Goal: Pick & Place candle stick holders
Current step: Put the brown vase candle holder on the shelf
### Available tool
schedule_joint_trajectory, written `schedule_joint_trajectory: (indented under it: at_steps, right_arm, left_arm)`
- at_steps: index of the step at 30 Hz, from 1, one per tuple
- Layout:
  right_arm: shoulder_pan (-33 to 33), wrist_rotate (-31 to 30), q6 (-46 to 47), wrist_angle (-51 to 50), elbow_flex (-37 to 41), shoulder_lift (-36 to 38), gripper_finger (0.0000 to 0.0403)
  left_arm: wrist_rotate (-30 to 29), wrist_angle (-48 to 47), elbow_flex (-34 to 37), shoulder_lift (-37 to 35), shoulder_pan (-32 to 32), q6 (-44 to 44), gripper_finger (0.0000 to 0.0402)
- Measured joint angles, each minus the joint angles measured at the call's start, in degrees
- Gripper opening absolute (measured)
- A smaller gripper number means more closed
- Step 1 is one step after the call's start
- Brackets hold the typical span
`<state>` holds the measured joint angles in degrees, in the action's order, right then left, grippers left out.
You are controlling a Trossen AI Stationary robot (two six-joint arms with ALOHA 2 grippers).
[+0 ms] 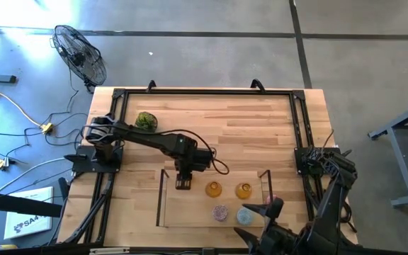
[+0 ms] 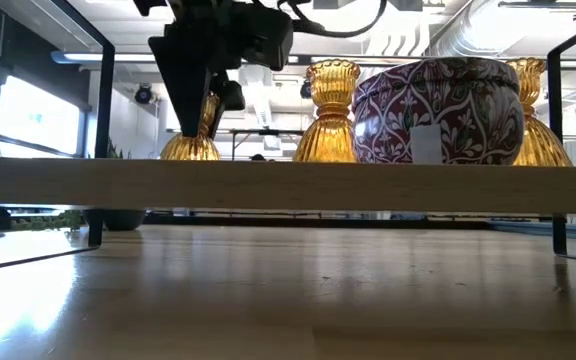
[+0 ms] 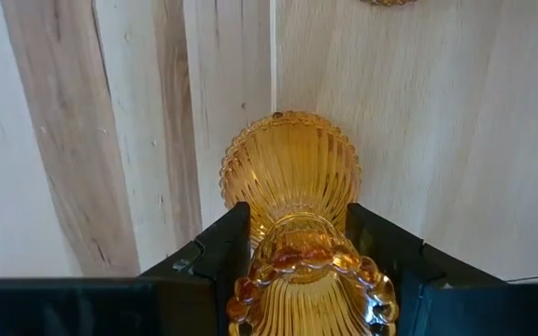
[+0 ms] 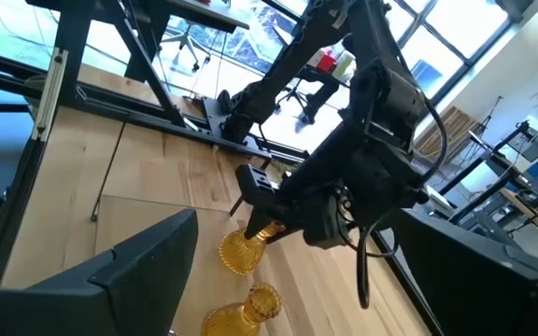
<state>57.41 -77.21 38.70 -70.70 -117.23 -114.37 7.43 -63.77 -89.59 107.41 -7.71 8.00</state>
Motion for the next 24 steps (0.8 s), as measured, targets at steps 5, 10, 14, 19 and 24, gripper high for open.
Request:
schedule_joint_trajectory:
  at_steps: [5,10,14,19,24]
  right_arm:
    - [-0.8,2.6,0.2,-0.3,0.0,0.0,0.0360]
    - [-1.6,4.2,0.3,-0.5,0.0,0.0,0.0360]
    - [-1.8,4.3,0.2,-0.6,0.0,0.0,0.0360]
    - [-1.9,4.5,0.3,-0.6,0.0,0.0,0.0360]
    - [-1.9,4.5,1.3,-0.6,0.0,0.0,0.0360]
  left_arm:
    - [-2.0,0.0,0.3,-1.4,-0.5,1.2,0.0151]
    - [-2.0,-0.6,0.2,-1.7,-2.4,2.4,0.0151]
    - [-2.2,-0.6,0.2,-1.7,-3.9,2.9,0.0151]
    - [-2.2,-0.5,0.1,-1.7,-5.3,4.3,0.0151]
    - [-2.1,0.4,0.1,-1.8,-6.4,5.0,0.0151]
